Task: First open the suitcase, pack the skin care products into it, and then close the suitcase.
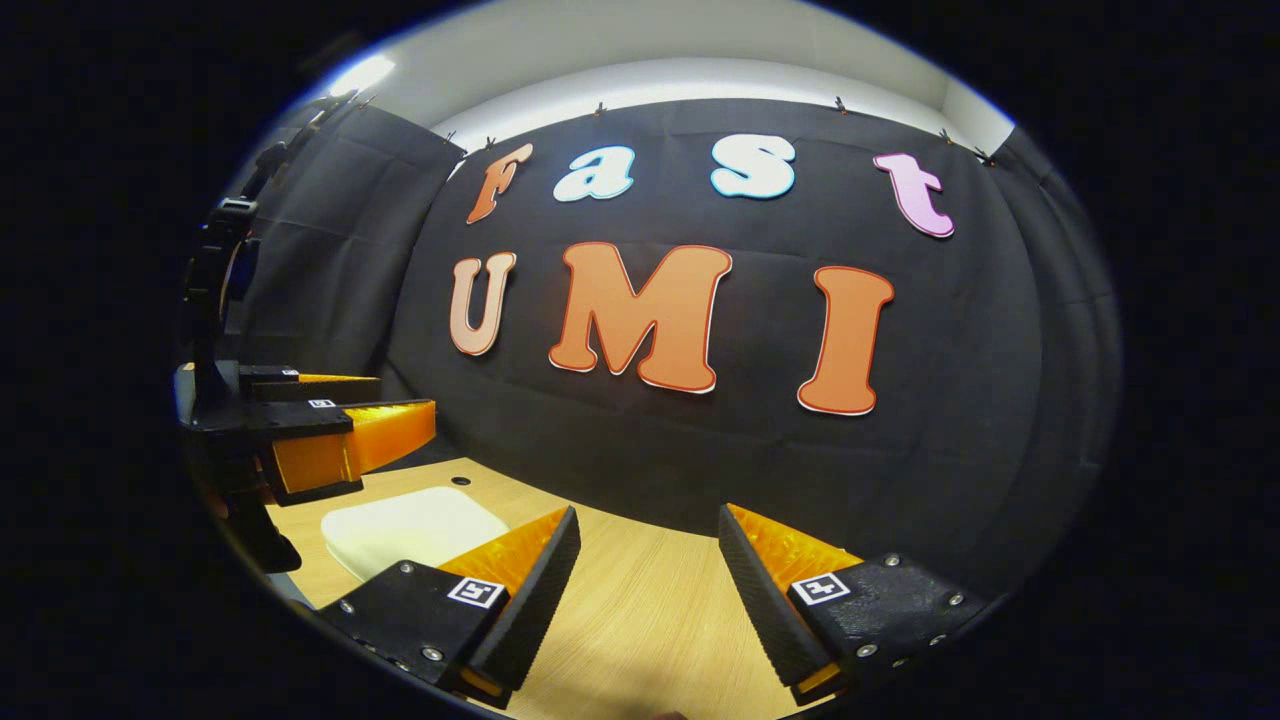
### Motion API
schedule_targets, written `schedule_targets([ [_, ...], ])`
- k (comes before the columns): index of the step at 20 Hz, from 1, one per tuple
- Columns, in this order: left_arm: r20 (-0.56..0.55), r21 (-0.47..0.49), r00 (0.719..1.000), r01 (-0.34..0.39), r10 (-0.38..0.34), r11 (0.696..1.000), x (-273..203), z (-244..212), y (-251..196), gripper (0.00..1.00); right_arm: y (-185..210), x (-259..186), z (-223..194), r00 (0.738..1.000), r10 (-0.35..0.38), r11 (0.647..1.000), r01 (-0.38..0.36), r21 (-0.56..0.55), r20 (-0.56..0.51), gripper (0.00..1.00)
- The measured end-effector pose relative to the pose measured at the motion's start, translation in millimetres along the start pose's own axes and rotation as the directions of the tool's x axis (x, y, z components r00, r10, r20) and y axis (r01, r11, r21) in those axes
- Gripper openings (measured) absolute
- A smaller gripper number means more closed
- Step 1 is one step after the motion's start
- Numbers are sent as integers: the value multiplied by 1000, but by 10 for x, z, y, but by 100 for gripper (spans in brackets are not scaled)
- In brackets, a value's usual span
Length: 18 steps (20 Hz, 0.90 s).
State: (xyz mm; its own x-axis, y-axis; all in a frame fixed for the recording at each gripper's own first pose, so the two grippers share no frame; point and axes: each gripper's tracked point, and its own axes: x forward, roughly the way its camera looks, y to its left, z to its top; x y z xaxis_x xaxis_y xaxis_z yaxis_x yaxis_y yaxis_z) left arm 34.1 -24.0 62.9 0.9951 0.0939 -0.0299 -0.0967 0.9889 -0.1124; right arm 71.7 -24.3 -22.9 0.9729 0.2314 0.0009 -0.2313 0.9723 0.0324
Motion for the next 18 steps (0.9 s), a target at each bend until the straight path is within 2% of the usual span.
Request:
schedule_targets([
  [2, 8, 7, 1000, 6, -6, 1000, 9, 31, -75, 86, -20, -24, -19, 1000, -3, 1000, 3, -13, -1, 89],
  [3, 11, 11, 1000, 8, -8, 1000, 35, 62, -83, 91, -49, -42, -4, 1000, -8, 1000, 8, -19, 1, 89],
  [9, -2, 11, 999, 34, -34, 999, 46, 20, -142, 91, -28, -47, 7, 1000, -3, 1000, 3, -8, -4, 89],
  [13, -3, -7, 997, 78, -78, 997, 101, -20, -96, 91, -23, -41, 103, 999, -45, 999, 45, -13, 6, 89],
  [14, 1, -5, 996, 92, -92, 996, 124, -22, -75, 87, -10, -40, 143, 998, -60, 998, 60, -13, 15, 89],
  [15, -2, -6, 995, 103, -103, 995, 158, -7, -41, 91, 2, -51, 173, 997, -75, 997, 75, -13, 19, 89],
  [18, 2, -16, 992, 127, -127, 992, 192, 12, 63, 91, 78, -37, 222, 994, -107, 994, 107, -2, 12, 89],
])
